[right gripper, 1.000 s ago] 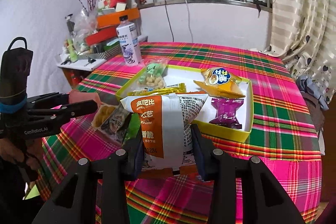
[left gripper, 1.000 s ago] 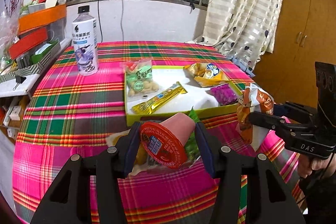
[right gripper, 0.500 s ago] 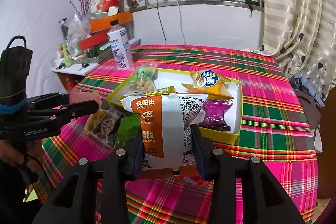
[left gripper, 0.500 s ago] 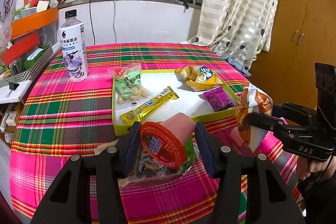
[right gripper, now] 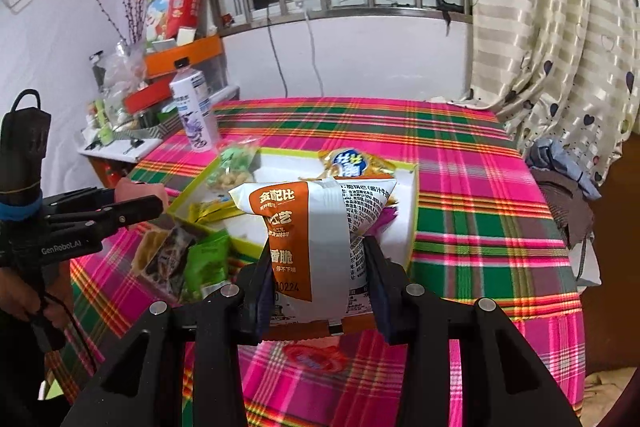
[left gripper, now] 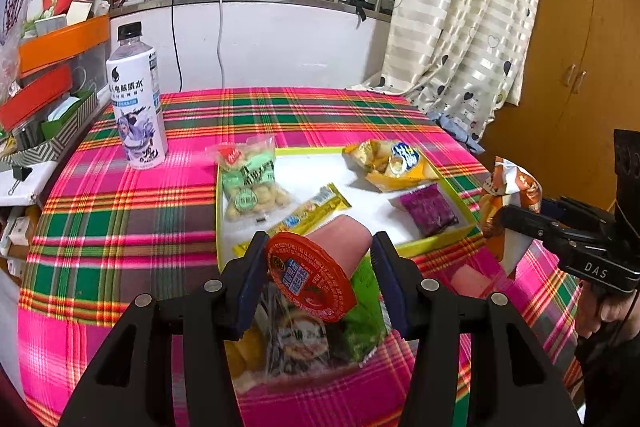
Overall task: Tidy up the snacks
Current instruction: 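Carry jelly cup with left gripper and chip bag with right gripper over the tray, then open left gripper to drop jelly cup in tray while right gripper lowers chip bag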
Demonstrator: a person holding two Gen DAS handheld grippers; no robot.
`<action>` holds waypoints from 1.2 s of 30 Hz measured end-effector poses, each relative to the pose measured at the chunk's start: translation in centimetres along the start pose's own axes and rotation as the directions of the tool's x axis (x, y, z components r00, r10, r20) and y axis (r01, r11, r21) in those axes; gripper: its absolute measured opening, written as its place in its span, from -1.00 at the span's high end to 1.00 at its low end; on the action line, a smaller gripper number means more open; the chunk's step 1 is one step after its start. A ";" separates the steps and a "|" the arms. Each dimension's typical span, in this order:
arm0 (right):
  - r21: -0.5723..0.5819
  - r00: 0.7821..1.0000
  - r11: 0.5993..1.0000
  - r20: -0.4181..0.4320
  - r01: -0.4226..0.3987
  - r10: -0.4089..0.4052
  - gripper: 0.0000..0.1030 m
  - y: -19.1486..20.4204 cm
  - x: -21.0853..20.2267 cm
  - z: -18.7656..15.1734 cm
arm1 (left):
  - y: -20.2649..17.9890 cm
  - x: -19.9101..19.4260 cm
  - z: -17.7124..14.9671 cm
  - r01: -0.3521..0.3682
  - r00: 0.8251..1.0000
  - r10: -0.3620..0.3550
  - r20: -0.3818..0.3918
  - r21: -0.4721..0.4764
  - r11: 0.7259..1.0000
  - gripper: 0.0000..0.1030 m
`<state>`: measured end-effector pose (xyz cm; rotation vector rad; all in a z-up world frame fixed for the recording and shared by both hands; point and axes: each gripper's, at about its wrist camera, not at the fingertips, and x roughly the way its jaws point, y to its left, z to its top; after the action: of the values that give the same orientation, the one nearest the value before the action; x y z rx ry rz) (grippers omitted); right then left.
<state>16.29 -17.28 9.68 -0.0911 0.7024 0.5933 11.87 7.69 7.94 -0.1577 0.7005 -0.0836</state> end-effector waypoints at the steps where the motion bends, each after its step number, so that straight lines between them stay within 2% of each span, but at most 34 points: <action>1: 0.005 1.000 1.000 0.004 0.004 -0.004 0.25 -0.3 0.1 0.2 | 0.1 0.3 0.3 -0.003 1.000 0.003 0.000 0.000 1.000 -0.03; 14: 0.052 0.999 0.998 0.003 0.035 -0.035 0.25 -2.2 3.9 2.7 | 1.1 3.7 2.7 -0.036 0.999 0.036 0.004 0.008 0.999 -0.03; 27: 0.010 0.999 1.000 -0.051 0.002 -0.001 0.24 0.3 8.9 3.3 | 3.0 6.1 3.1 -0.068 0.998 0.067 -0.014 -0.022 0.997 -0.03; 34: -0.072 0.997 0.997 -0.066 0.030 -0.035 0.24 2.0 10.3 3.2 | 4.5 6.6 3.2 -0.099 0.995 0.098 -0.018 -0.050 0.994 -0.03; 36: -0.101 0.997 0.995 -0.078 0.012 -0.020 0.24 2.8 10.7 3.1 | 4.8 6.7 3.2 -0.102 0.995 0.101 -0.019 -0.055 0.993 -0.03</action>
<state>23.02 -8.93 5.66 -0.2143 0.7481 0.6123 19.16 11.95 5.20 -0.1748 0.7264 0.0318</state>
